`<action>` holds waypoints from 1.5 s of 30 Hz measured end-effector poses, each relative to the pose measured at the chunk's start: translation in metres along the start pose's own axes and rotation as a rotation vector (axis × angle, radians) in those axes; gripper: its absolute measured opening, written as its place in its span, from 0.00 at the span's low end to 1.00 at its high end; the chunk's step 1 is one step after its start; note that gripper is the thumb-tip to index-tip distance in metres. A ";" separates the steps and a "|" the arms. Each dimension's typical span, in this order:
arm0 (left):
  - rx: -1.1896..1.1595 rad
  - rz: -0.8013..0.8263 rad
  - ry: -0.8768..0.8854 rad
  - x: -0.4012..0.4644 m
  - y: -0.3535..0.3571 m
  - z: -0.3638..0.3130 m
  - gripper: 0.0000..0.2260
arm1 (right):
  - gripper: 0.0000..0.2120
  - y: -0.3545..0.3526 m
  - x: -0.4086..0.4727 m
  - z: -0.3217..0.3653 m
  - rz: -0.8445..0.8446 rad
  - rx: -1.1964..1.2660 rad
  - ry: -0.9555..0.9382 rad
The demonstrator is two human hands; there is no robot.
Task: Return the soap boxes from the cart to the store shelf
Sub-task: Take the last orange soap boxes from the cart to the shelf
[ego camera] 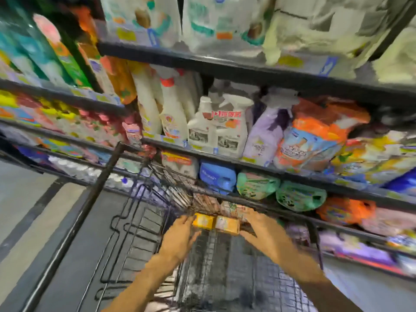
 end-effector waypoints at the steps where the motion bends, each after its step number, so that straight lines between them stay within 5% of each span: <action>1: -0.019 0.027 -0.021 0.017 0.015 0.009 0.26 | 0.28 0.016 0.009 -0.008 0.031 0.006 0.032; 5: -0.098 0.111 -0.097 0.088 0.075 0.046 0.22 | 0.31 0.096 0.044 -0.047 0.134 0.067 0.150; 10: -0.212 0.111 -0.195 0.178 0.140 0.095 0.24 | 0.19 0.166 0.079 -0.075 0.205 0.161 0.261; 12: -0.172 0.117 -0.233 0.207 0.158 0.108 0.28 | 0.11 0.201 0.093 -0.093 0.260 0.208 0.319; 15: -0.132 0.120 -0.252 0.244 0.183 0.124 0.34 | 0.14 0.234 0.110 -0.112 0.215 0.305 0.359; 34: -0.201 -0.047 -0.207 0.249 0.206 0.128 0.35 | 0.10 0.253 0.158 -0.145 0.063 0.650 0.538; 39: -0.227 -0.081 -0.142 0.220 0.197 0.125 0.22 | 0.34 0.287 0.184 -0.160 0.126 0.649 0.664; 45: -0.249 -0.113 -0.090 0.196 0.186 0.117 0.19 | 0.41 0.297 0.190 -0.152 0.107 0.659 0.742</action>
Point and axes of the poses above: each hand's wrist, its own x-axis towards the middle knuckle, its own y-axis out of the palm, z = x × y, the point moved 8 cm from there along x, towards the middle knuckle, and after that the axes turned 11 degrees about z, right-handed, at the moved point
